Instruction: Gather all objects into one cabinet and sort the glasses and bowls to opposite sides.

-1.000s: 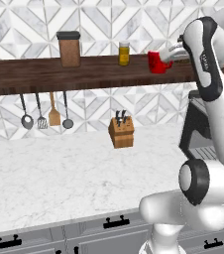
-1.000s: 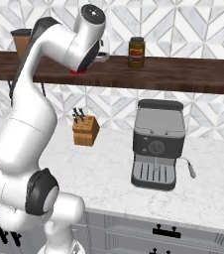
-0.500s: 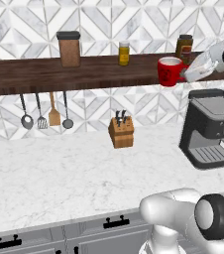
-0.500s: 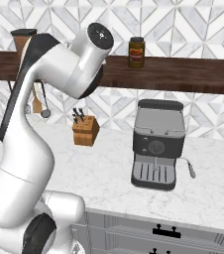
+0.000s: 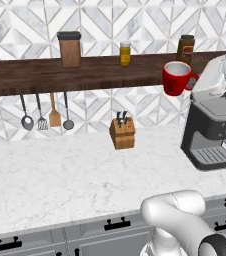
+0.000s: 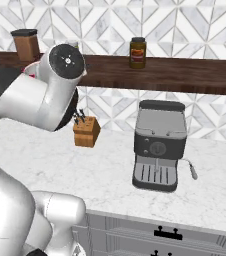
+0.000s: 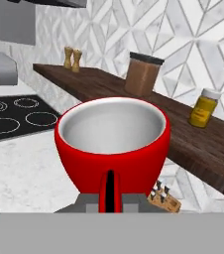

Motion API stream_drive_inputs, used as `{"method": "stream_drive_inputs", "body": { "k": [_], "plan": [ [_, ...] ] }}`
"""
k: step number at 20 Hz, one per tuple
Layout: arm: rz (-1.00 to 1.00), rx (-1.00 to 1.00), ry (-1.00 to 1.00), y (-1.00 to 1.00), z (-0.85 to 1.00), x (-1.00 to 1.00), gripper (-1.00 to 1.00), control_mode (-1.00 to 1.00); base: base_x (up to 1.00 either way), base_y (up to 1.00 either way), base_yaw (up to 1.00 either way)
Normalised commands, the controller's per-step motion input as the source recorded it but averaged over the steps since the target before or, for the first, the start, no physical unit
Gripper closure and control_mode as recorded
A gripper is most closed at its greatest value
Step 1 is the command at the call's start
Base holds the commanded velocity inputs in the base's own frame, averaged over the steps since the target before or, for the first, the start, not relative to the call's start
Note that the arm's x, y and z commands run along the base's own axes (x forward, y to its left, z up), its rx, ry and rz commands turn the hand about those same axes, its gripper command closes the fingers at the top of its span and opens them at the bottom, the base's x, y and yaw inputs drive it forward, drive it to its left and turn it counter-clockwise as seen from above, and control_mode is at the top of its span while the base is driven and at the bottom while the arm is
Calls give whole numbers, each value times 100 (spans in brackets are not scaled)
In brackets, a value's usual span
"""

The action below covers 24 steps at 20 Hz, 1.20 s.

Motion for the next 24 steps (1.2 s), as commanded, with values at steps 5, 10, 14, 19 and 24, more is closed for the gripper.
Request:
{"method": "stream_drive_inputs", "body": {
  "k": [5,10,14,19,24],
  "plan": [
    [-40,1,-1,15,0,-75,100,-100,0,0,0],
    [-37,7,1,0,1,-96,100,-100,0,0,0],
    [-24,7,0,0,0,-71,100,-100,0,0,0],
    [-13,12,6,0,14,-12,100,-100,0,0,0],
    [-1,4,6,-2,5,0,100,-100,0,0,0]
  ]
}}
